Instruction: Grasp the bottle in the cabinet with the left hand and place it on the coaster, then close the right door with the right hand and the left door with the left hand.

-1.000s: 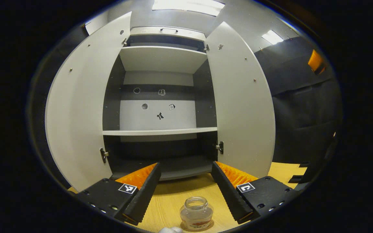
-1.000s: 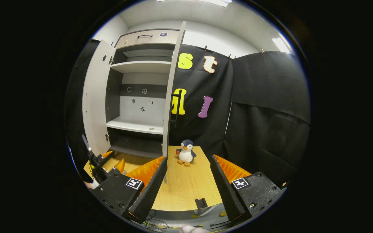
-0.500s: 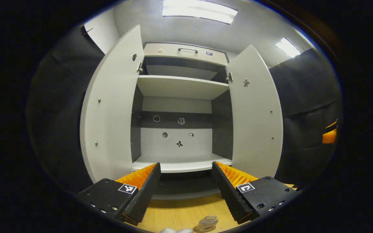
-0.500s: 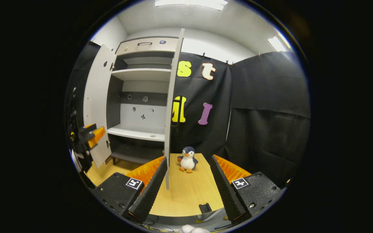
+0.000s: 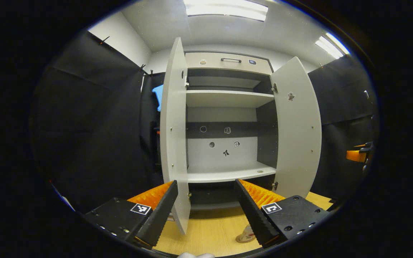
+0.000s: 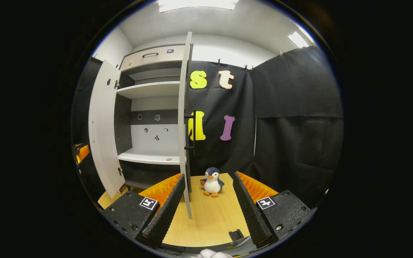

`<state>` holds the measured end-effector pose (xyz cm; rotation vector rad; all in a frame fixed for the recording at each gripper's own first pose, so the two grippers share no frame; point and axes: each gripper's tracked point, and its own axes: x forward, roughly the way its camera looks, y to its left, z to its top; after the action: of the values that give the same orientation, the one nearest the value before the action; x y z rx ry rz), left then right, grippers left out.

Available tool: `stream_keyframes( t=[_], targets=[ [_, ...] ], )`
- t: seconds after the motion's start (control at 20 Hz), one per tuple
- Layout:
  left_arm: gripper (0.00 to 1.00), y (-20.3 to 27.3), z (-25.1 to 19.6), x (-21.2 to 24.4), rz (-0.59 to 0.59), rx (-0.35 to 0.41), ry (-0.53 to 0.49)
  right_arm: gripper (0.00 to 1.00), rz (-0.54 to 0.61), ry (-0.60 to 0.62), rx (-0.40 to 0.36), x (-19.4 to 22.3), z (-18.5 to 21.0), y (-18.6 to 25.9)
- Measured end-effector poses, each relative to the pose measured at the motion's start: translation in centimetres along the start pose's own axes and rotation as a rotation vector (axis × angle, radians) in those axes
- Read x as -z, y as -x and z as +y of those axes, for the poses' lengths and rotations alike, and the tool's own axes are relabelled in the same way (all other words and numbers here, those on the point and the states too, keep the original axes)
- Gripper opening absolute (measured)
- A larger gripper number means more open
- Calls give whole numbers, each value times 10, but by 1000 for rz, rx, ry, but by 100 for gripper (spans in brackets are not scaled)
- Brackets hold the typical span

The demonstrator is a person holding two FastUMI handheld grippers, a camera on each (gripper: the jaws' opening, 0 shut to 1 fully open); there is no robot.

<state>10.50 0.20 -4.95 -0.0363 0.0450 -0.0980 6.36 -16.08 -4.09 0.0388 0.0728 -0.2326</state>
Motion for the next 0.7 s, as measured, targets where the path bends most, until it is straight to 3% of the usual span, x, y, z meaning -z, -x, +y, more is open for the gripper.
stream_keyframes(
  t=[0.2,0.4,0.5,0.7],
  targets=[
    [94,9,-6,-3,15,-23,-3,83,-3,-7,11,-20,-32,-43],
    [95,5,-17,-12,20,-58,-5,83,-27,-9,-30,-52,-53,-101],
    [96,2,-26,-19,23,-75,-7,83,-47,-17,-75,-69,-54,-132],
    [96,-3,-40,-32,19,-134,-13,83,-46,-15,-239,-82,-33,-180]
  ],
)
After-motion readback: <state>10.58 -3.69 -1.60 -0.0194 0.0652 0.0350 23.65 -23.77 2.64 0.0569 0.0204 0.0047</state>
